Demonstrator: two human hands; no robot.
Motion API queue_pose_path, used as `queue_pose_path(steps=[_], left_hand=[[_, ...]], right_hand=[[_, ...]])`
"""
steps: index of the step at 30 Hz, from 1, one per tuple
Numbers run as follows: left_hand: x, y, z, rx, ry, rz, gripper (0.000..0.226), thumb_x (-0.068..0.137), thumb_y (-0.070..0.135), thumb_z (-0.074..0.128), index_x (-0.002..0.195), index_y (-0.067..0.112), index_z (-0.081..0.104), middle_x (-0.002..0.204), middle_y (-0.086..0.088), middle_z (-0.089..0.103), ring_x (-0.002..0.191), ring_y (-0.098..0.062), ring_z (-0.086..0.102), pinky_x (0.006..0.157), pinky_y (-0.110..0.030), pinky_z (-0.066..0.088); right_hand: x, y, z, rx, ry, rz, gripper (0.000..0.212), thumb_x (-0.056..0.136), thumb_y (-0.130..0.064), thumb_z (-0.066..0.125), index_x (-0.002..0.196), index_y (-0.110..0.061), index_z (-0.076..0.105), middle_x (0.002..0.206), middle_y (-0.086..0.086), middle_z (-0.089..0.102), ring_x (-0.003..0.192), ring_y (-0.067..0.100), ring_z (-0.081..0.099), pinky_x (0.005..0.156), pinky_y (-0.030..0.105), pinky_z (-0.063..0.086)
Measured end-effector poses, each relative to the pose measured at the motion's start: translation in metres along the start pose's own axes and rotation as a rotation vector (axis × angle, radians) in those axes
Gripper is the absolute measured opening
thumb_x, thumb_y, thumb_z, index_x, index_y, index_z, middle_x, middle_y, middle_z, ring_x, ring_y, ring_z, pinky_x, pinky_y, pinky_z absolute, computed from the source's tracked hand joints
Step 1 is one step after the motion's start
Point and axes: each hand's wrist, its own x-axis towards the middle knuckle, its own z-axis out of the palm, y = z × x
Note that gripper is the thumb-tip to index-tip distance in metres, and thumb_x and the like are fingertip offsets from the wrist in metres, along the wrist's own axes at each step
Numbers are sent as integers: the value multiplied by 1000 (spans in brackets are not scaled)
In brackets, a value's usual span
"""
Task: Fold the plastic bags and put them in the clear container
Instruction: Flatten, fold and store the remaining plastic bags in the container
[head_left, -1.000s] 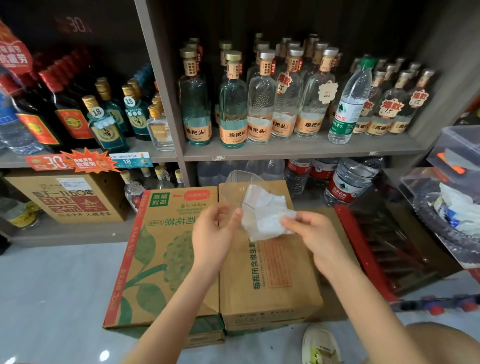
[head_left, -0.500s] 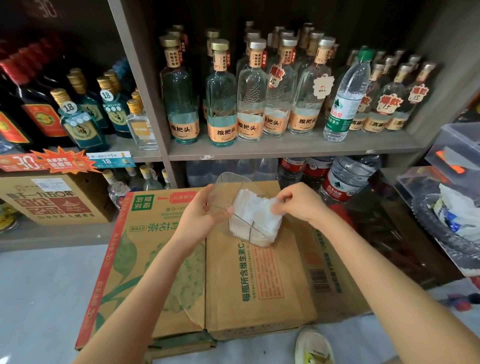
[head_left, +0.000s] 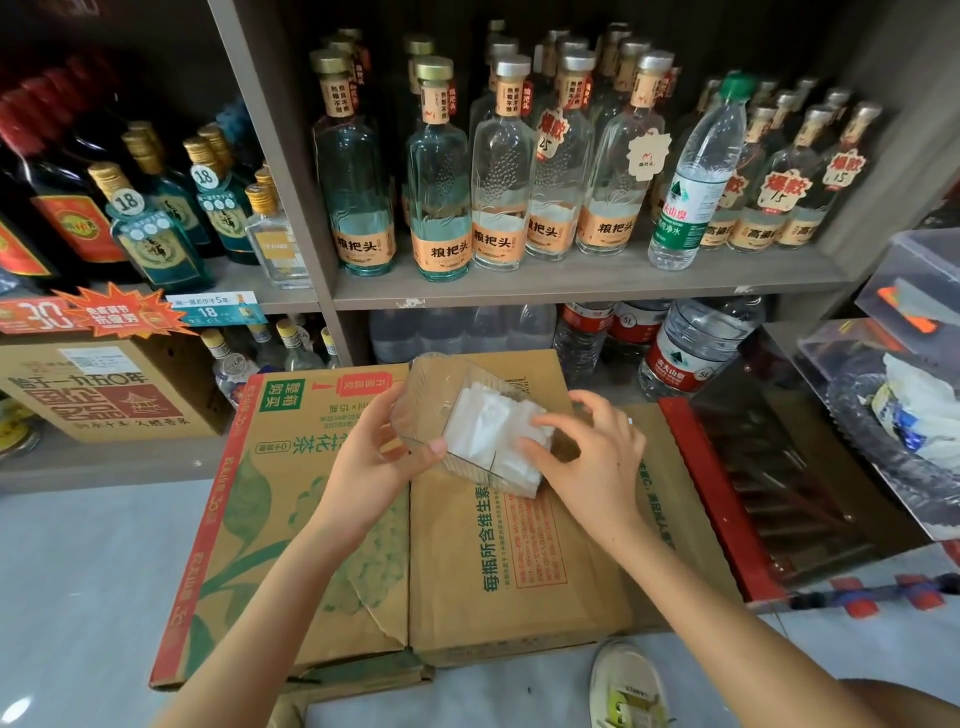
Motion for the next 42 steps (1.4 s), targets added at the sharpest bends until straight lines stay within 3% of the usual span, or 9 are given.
queue_pose_path(steps=[3, 8, 13, 22, 26, 29, 32, 36, 42], left_hand=[[-1, 0, 0, -11, 1, 5, 67, 74, 18, 80, 125, 43, 46, 118, 21, 57, 99, 18, 55, 84, -15, 46], [-5, 2, 2, -33, -2, 24, 65, 75, 16, 76, 125, 42, 44, 118, 21, 56, 97, 17, 57, 81, -13, 48], [-6, 0, 2, -10, 12, 23, 76, 66, 33, 79, 133, 38, 43, 127, 17, 54, 114, 1, 54, 101, -31, 44], [-17, -4, 2, -10, 38, 55, 64, 70, 31, 81, 120, 48, 45, 123, 21, 57, 109, 12, 54, 99, -29, 44], [-23, -7, 2, -35, 32, 61, 64, 69, 28, 83, 118, 47, 46, 110, 36, 60, 107, 15, 54, 95, -23, 43], [-25, -10, -1, -44, 27, 64, 67, 63, 33, 80, 120, 45, 46, 111, 39, 58, 109, 14, 54, 92, -23, 43], [-26, -11, -3, -42, 22, 70, 73, 57, 45, 78, 122, 43, 46, 116, 36, 58, 112, 11, 54, 90, -21, 45], [-27, -12, -4, -18, 19, 80, 71, 65, 29, 78, 127, 39, 45, 116, 36, 58, 113, 11, 54, 90, -18, 45], [-29, -13, -4, -17, 16, 85, 76, 70, 24, 83, 134, 31, 43, 122, 26, 59, 114, 9, 54, 90, -15, 47]], right_hand=[[0, -3, -1, -30, -106, 37, 61, 62, -79, 49, 100, -37, 71, 141, 0, 46, 128, 25, 39, 104, 37, 14], [8, -14, 0, -163, -222, 95, 47, 64, -59, 75, 106, -42, 62, 154, -2, 25, 140, 24, 24, 115, 47, 6], [16, -16, 8, -300, -328, 97, 49, 66, -59, 75, 110, -46, 58, 159, 1, 13, 145, 27, 14, 116, 54, 0], [12, -15, 2, -238, -457, 113, 56, 79, -59, 63, 131, -48, 47, 160, 4, 9, 147, 24, 12, 116, 53, -3], [8, -13, -14, -99, -551, 88, 57, 86, -53, 58, 139, -47, 38, 161, 2, 7, 147, 21, 8, 116, 51, -6], [7, -13, -23, -91, -506, 33, 56, 83, -57, 60, 136, -49, 43, 160, -1, 9, 147, 19, 8, 117, 50, -7], [3, -13, -27, -34, -338, -47, 50, 78, -59, 65, 126, -47, 55, 157, -3, 23, 144, 18, 18, 117, 50, -2], [-4, -8, -24, 44, -116, -124, 44, 70, -62, 62, 107, -39, 70, 145, 0, 46, 133, 24, 39, 113, 59, 12], [-1, -16, -13, -206, -424, 34, 58, 68, -66, 69, 122, -51, 55, 160, 1, 12, 146, 23, 8, 115, 53, -8]])
